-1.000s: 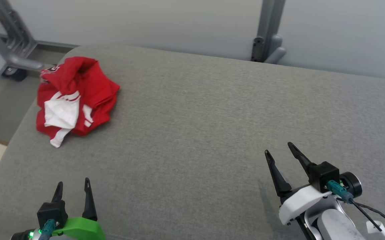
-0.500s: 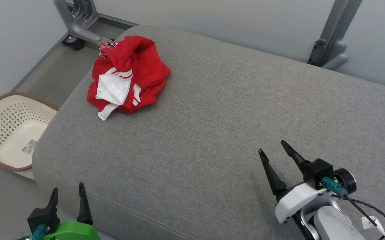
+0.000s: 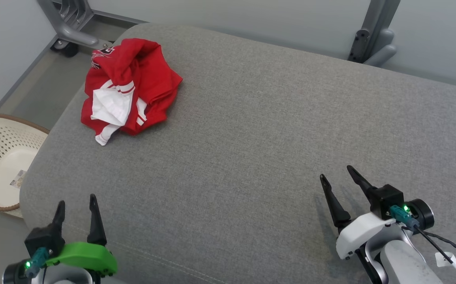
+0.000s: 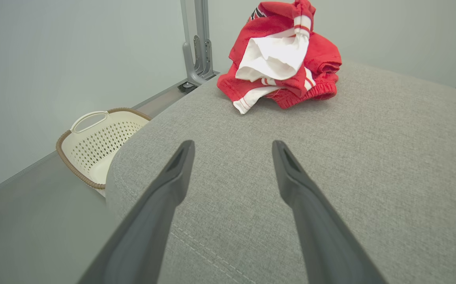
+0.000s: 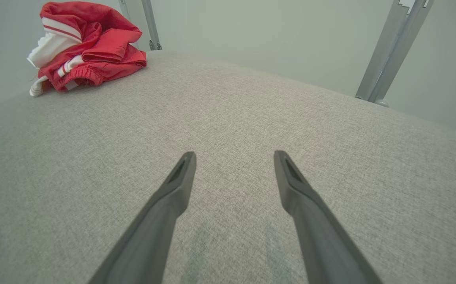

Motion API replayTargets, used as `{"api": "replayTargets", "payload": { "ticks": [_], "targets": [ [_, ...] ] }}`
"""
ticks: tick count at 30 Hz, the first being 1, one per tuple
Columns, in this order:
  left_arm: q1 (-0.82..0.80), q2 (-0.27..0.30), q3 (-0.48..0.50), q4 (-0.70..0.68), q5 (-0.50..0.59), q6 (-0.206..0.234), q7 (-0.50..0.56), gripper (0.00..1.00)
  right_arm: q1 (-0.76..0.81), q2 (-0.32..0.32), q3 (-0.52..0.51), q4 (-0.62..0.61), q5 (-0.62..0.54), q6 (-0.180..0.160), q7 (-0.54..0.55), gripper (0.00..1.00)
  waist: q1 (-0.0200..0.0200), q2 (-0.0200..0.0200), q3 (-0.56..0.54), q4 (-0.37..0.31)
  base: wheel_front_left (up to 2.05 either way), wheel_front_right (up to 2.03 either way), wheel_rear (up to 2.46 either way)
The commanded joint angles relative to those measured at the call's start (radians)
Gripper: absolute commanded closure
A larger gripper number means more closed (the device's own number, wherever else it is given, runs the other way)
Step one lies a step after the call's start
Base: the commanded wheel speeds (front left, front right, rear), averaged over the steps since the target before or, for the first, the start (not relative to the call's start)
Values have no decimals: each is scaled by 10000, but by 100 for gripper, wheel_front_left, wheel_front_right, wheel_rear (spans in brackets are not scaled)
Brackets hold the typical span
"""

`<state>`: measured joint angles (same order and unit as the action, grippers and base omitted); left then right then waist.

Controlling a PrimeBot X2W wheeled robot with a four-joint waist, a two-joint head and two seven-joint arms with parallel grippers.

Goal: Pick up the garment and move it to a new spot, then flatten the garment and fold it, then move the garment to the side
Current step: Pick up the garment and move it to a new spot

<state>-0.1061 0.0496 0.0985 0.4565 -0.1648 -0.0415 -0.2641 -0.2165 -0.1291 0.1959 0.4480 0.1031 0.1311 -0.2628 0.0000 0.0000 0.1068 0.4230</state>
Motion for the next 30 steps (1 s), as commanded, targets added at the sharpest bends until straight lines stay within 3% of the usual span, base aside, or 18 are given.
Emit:
{"api": "replayTargets", "payload": {
  "ticks": [1, 13, 19, 30],
  "targets": [
    [-449, 20, 208, -118, 144, -89, -7, 0, -182, -22, -100, -39, -56, -6, -30, 0, 0, 0, 205, -122, 0, 0, 0],
    [-3310, 1200, 516, 987, 353, -748, -7, 0, -685, -329, -106, -855, 495, -6, -30, 0, 0, 0, 1271, -802, 0, 0, 0],
    [-5109, 1839, 44, 2196, 66, -893, -7, 0, -957, -896, 181, -842, -92, -5, -30, 0, 0, 0, 1961, -1226, 0, 0, 0],
    [-7522, 2832, -1390, 4656, -1479, -879, 499, 0, -1577, -1000, 277, -1032, -182, -6, -30, 0, 0, 0, 3063, -2172, 0, 0, 0]
  ]
}}
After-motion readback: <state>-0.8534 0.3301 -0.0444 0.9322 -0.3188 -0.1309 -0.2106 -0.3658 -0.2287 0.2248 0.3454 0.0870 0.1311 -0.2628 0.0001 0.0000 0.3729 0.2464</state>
